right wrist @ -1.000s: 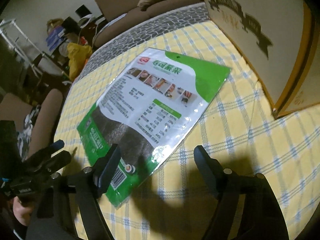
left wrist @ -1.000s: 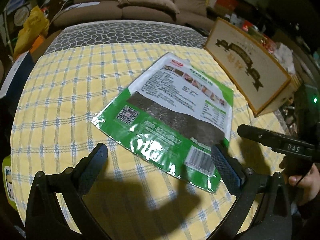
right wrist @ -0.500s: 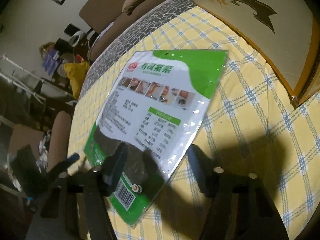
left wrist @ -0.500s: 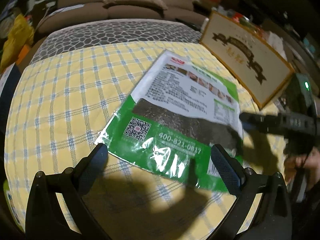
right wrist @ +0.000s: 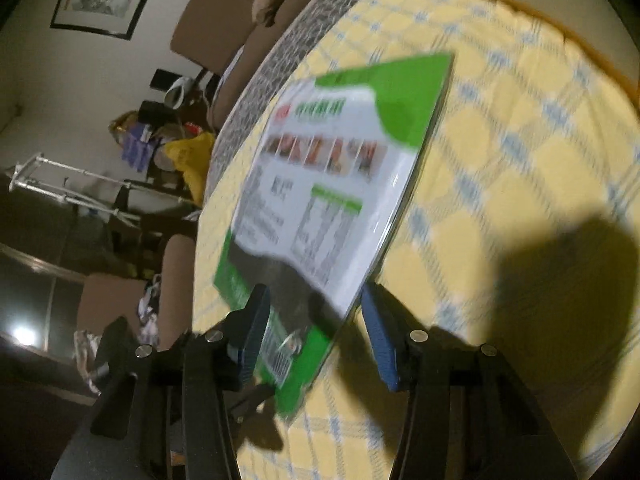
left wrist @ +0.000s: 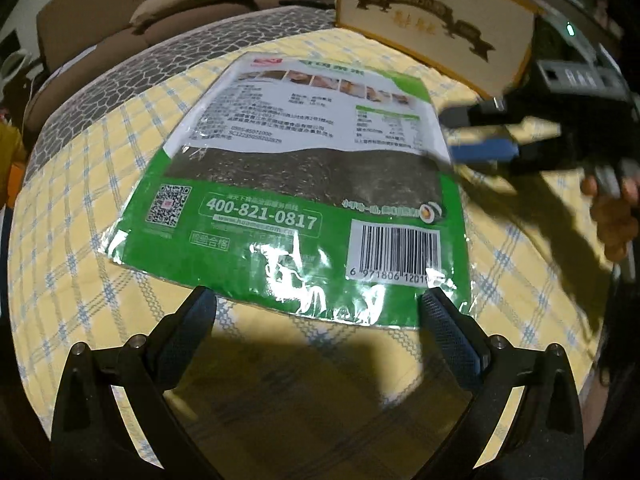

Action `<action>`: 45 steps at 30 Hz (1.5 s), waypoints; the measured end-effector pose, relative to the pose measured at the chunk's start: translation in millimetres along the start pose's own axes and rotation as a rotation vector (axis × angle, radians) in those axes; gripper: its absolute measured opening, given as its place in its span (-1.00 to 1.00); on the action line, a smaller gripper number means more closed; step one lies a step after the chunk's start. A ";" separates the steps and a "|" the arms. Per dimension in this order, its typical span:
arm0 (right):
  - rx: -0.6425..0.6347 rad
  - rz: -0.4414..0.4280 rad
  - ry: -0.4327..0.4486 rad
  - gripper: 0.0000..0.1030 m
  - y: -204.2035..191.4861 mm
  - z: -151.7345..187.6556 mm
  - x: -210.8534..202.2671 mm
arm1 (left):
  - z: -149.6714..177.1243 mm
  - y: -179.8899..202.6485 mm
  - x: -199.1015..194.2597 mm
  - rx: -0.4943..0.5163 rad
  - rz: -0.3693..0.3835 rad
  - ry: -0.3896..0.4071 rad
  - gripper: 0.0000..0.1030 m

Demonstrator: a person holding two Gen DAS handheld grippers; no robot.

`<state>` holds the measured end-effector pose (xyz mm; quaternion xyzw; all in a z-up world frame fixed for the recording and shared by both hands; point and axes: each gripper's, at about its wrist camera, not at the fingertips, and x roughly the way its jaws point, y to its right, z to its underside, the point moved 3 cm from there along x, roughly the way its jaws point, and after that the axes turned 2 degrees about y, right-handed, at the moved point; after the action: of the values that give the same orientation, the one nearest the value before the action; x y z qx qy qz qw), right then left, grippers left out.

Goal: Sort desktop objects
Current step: 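Grasp the green-and-white seaweed packet edge with the left gripper and lift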

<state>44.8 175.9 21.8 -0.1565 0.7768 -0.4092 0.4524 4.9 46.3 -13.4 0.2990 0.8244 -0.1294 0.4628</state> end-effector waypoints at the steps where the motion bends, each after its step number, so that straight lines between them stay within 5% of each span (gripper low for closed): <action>1: -0.014 0.000 -0.003 -0.04 -3.1 4.4 1.4 | 0.2 -0.9 -0.2 -0.014 0.006 0.007 1.00; 6: -0.004 -0.030 -0.015 -0.06 -13.3 3.3 8.1 | 2.0 -1.6 -0.6 -0.025 0.018 0.023 1.00; 12: -0.044 -0.031 -0.033 -0.39 -26.4 -2.9 12.7 | 3.5 2.6 -4.5 -0.037 0.073 0.033 1.00; 14: -0.035 -0.015 -0.045 -0.78 -22.0 -4.9 16.6 | 4.5 5.2 -4.6 -0.021 0.069 0.030 1.00; 20: -0.103 -0.051 -0.018 -0.87 -39.6 -21.4 4.0 | 6.0 12.6 -24.8 0.055 0.069 0.079 1.00; 27: -0.184 -0.083 -0.022 -0.87 -79.5 -31.3 -3.3 | -3.7 30.7 -29.9 0.231 -0.204 0.171 0.97; 28: -0.191 -0.083 -0.021 -0.87 -83.6 -32.0 -3.5 | -10.0 29.4 -28.0 0.220 -0.226 0.179 0.88; 30: -0.196 -0.078 -0.024 -0.87 -88.0 -33.8 -3.8 | -23.6 23.9 -25.4 0.168 -0.252 0.188 0.20; 31: -0.197 -0.073 -0.025 -0.87 -88.4 -34.6 -5.0 | -27.8 20.6 -25.4 0.142 -0.251 0.188 0.08; 35: -0.208 -0.062 -0.027 -0.83 -93.4 -38.1 -6.1 | -45.0 8.1 -34.1 0.033 -0.166 0.217 -0.61; 42: -0.263 -0.093 0.004 -0.71 -115.7 -52.9 -27.2 | -65.9 -5.9 -55.9 -0.196 -0.031 0.227 -0.80; 45: -0.290 -0.115 0.029 -0.49 -127.8 -60.3 -44.1 | -73.0 -18.5 -64.4 -0.353 0.077 0.246 -0.81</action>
<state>2.4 154.0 161.9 -0.2587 0.8239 -0.3201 0.3896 -31.2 43.5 78.8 0.2580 0.8727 0.0721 0.4083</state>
